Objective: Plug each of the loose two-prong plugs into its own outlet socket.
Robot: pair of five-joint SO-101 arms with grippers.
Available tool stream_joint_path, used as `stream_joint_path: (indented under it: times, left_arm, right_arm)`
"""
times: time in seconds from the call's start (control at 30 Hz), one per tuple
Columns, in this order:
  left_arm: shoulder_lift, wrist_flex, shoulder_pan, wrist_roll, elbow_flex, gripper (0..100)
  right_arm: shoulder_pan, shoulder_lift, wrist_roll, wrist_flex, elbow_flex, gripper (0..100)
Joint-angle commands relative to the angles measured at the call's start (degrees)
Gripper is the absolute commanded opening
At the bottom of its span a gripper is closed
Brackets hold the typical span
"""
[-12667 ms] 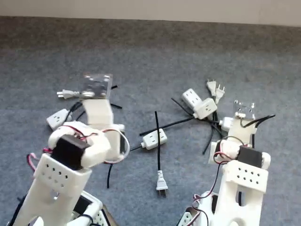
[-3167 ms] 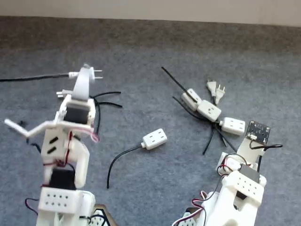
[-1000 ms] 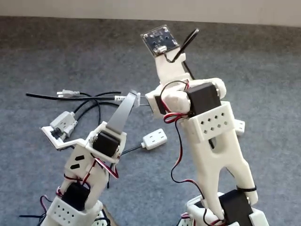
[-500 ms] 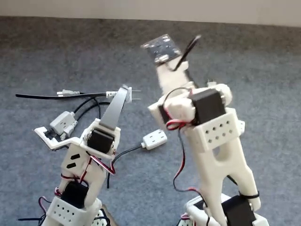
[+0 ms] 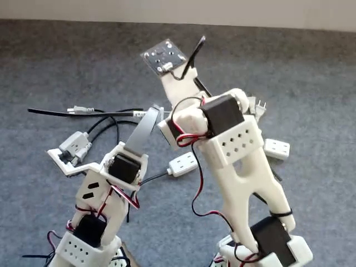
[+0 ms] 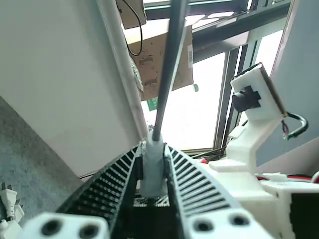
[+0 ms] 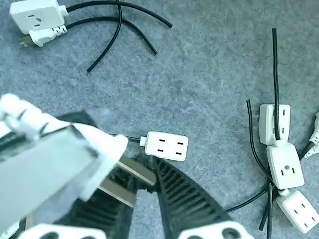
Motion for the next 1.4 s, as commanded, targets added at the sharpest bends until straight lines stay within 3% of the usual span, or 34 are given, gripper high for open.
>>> stream_joint_path:
  times: [0.0, 0.57, 0.93, 1.17, 1.27, 1.37]
  left_arm:
    - [-0.3, 2.6, 4.6, -0.4, 1.0, 1]
    - [-0.2, 4.5, 3.9, -0.4, 1.0, 1]
    - [-0.2, 4.4, -5.5, -0.4, 1.0, 1]
    - [-0.2, 8.4, -5.8, -0.7, 1.0, 1]
    - [-0.2, 12.3, -6.2, -7.9, 1.0, 1]
    - [-0.3, 16.4, -10.9, -17.1, 1.0, 1]
  right_arm:
    - [2.5, 2.3, 0.4, 1.5, -7.6, 0.8]
    - [7.0, 5.9, 0.3, 2.2, -14.7, 0.8]
    - [25.6, -5.6, 0.6, 2.2, -13.4, 0.8]
    - [36.8, -15.8, 1.1, 2.1, 3.6, 0.8]
    - [40.0, -21.1, 4.1, 2.0, 11.6, 0.8]
    - [42.7, -26.8, 5.0, 1.2, 19.6, 0.8]
